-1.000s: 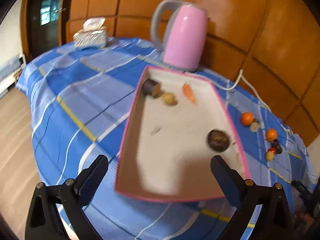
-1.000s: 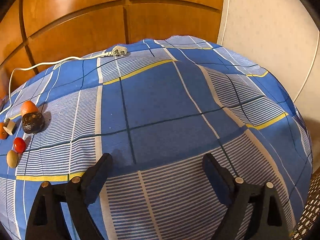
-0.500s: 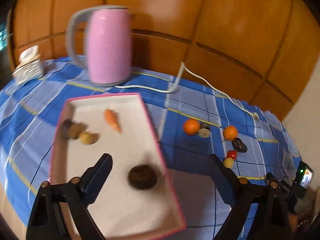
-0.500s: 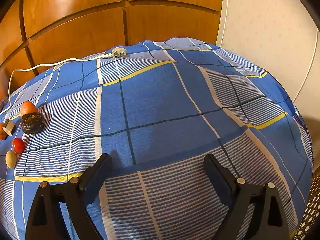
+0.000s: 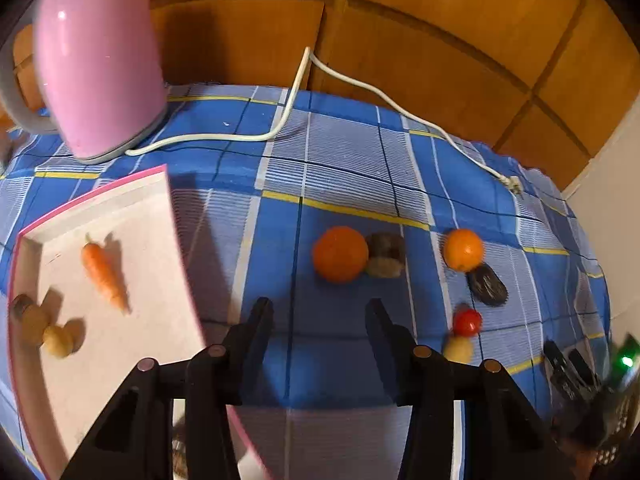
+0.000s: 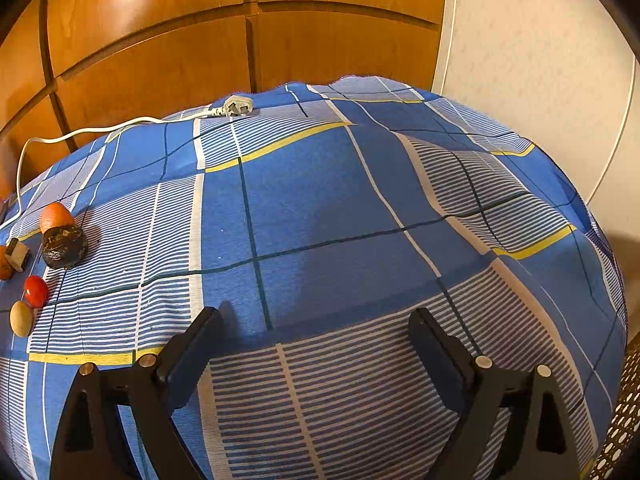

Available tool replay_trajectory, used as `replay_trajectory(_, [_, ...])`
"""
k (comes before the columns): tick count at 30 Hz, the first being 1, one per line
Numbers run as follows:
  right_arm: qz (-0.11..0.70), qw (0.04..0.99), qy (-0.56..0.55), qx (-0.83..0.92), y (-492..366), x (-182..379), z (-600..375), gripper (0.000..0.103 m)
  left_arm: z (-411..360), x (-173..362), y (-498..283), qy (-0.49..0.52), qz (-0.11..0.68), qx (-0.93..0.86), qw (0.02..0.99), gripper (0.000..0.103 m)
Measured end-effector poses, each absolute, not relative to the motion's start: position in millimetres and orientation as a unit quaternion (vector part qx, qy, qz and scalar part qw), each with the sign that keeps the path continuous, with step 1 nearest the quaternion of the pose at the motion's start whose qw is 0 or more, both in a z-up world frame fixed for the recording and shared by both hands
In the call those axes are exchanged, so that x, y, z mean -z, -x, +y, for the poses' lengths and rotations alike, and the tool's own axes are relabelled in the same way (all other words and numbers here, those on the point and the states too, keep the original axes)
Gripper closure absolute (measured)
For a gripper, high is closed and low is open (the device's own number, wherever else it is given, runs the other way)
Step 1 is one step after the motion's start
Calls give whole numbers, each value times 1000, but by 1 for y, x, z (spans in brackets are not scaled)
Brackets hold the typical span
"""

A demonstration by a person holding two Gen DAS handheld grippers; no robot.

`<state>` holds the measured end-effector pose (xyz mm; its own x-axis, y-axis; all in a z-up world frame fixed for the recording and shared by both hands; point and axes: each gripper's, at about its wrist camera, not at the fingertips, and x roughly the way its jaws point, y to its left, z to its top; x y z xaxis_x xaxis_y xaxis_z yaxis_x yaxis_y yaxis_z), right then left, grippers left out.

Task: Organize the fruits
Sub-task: 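Reach the left tool to the tangerine and close on it, then carry the tangerine with the left tool into the tray and release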

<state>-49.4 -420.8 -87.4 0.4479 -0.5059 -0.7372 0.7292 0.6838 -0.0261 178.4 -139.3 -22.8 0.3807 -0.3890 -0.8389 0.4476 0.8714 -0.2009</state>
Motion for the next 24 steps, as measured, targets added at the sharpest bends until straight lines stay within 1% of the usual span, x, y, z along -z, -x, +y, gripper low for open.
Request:
replay_trajectory(6, [374, 838, -148, 368, 49, 88, -421, 6, -156, 36, -201, 1, 509, 243, 826, 57])
replay_trajectory(12, [374, 838, -148, 368, 49, 88, -421, 6, -166, 49, -217, 53, 515, 255, 816, 53])
replay_trajectory(14, [374, 838, -148, 368, 49, 88, -421, 6, -165, 54, -223, 77, 520, 255, 811, 53])
replay_trajectory(15, [374, 838, -148, 368, 49, 88, -421, 6, -164, 55, -225, 89, 524, 258, 807, 54])
replay_trajectory(16, [374, 838, -148, 368, 49, 88, -421, 6, -163, 57, -226, 100, 527, 262, 802, 57])
replay_trajectory(17, [374, 838, -148, 368, 49, 88, -421, 6, -164, 57, -225, 103, 526, 264, 802, 64])
replay_trajectory(20, [374, 838, -148, 368, 49, 88, -421, 6, -170, 52, -218, 80, 515, 273, 809, 65])
replay_trajectory(24, [374, 838, -147, 368, 48, 88, -421, 6, -163, 50, -210, 81, 510, 277, 810, 66])
